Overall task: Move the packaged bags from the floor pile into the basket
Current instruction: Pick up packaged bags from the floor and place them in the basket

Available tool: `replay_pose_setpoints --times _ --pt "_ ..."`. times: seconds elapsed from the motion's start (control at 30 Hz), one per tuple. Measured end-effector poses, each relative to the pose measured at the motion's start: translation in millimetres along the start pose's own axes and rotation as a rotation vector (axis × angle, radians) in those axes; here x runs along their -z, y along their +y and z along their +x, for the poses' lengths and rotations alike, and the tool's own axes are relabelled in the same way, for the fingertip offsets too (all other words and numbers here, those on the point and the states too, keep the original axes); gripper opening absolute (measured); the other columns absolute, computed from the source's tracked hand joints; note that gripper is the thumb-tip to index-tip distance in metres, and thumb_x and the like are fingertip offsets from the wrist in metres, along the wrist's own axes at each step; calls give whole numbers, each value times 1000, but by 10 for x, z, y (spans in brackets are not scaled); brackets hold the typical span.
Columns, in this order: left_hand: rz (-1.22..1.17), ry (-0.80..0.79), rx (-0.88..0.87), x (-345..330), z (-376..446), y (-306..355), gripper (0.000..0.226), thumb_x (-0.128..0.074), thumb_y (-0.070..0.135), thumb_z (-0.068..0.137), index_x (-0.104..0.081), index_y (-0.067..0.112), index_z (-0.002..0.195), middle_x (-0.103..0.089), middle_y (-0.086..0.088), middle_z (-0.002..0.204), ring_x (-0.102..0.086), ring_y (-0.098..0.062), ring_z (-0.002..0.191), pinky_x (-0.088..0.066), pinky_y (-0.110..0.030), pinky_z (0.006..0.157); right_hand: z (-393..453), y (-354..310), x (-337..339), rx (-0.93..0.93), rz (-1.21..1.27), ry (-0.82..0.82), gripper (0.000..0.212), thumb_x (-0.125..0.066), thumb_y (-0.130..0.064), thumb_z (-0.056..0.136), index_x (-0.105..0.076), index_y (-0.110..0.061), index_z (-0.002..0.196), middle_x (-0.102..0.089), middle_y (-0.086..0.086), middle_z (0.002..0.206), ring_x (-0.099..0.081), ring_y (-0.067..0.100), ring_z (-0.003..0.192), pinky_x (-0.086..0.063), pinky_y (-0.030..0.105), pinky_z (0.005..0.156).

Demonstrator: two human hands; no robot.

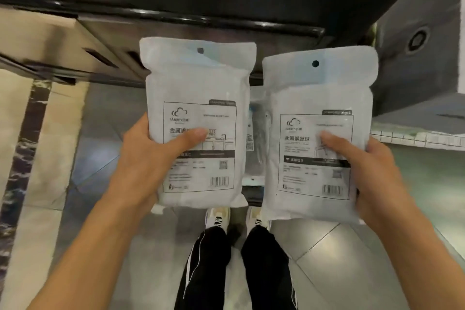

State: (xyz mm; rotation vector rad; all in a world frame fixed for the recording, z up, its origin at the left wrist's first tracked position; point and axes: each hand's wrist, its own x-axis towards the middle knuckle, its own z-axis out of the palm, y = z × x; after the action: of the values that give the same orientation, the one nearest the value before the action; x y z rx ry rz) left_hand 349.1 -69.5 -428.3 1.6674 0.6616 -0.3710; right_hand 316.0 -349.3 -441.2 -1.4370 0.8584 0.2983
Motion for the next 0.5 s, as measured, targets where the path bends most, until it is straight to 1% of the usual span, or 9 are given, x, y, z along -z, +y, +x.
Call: replay_pose_setpoints --times 0.03,0.13,0.2,0.27,0.3,0.33,0.4,0.43,0.5 --pt "11 5 10 4 55 -69 43 -88 18 71 -71 21 110 -82 8 93 -79 -11 81 -64 -28 64 50 48 -6 2 -8 3 19 -71 -19 94 -75 -19 113 -82 3 99 -81 23 86 -66 39 64" --pt "40 11 44 21 166 -216 44 -90 20 71 -71 23 111 -82 7 96 -79 -14 84 -64 -38 71 176 137 19 38 -51 41 24 -68 -20 98 -72 -19 122 -82 1 104 -80 20 91 -67 38 72" --pt "42 14 53 35 214 -263 44 -89 20 73 -71 23 113 -81 7 97 -79 -14 86 -62 -39 74 276 183 44 79 -152 119 25 -63 -23 102 -66 -23 127 -80 -1 110 -78 20 97 -64 39 78" --pt "42 17 47 37 254 -274 44 -89 20 74 -70 24 114 -81 9 97 -79 -11 85 -62 -37 71 428 255 26 147 -377 222 22 -58 -27 105 -57 -22 126 -73 0 116 -72 27 103 -58 41 82" --pt "46 23 41 38 275 -277 44 -89 20 75 -69 24 114 -81 11 96 -79 -10 84 -61 -36 70 522 309 -8 187 -544 279 21 -56 -29 105 -52 -20 123 -69 3 115 -69 32 103 -53 41 80" --pt "52 31 36 40 301 -283 44 -89 20 75 -69 26 113 -81 13 96 -78 -8 83 -61 -35 69 626 376 -54 218 -729 346 23 -54 -32 105 -50 -19 123 -67 9 113 -65 39 101 -49 42 78" --pt "65 47 35 46 353 -311 43 -90 21 74 -69 27 111 -80 14 95 -78 -7 83 -61 -36 71 845 531 -181 260 -1047 465 32 -53 -36 104 -51 -15 128 -63 18 115 -62 45 101 -44 44 75" --pt "66 53 40 55 378 -331 42 -90 21 74 -69 27 110 -80 14 95 -78 -7 82 -61 -37 72 957 619 -248 263 -1134 492 35 -54 -36 103 -51 -14 130 -61 20 118 -62 47 102 -45 46 74" --pt "68 58 52 73 419 -365 41 -89 22 74 -69 27 110 -80 13 95 -78 -8 82 -62 -40 73 1179 790 -393 205 -1223 476 39 -57 -36 103 -52 -13 134 -58 22 123 -60 46 109 -50 50 77"
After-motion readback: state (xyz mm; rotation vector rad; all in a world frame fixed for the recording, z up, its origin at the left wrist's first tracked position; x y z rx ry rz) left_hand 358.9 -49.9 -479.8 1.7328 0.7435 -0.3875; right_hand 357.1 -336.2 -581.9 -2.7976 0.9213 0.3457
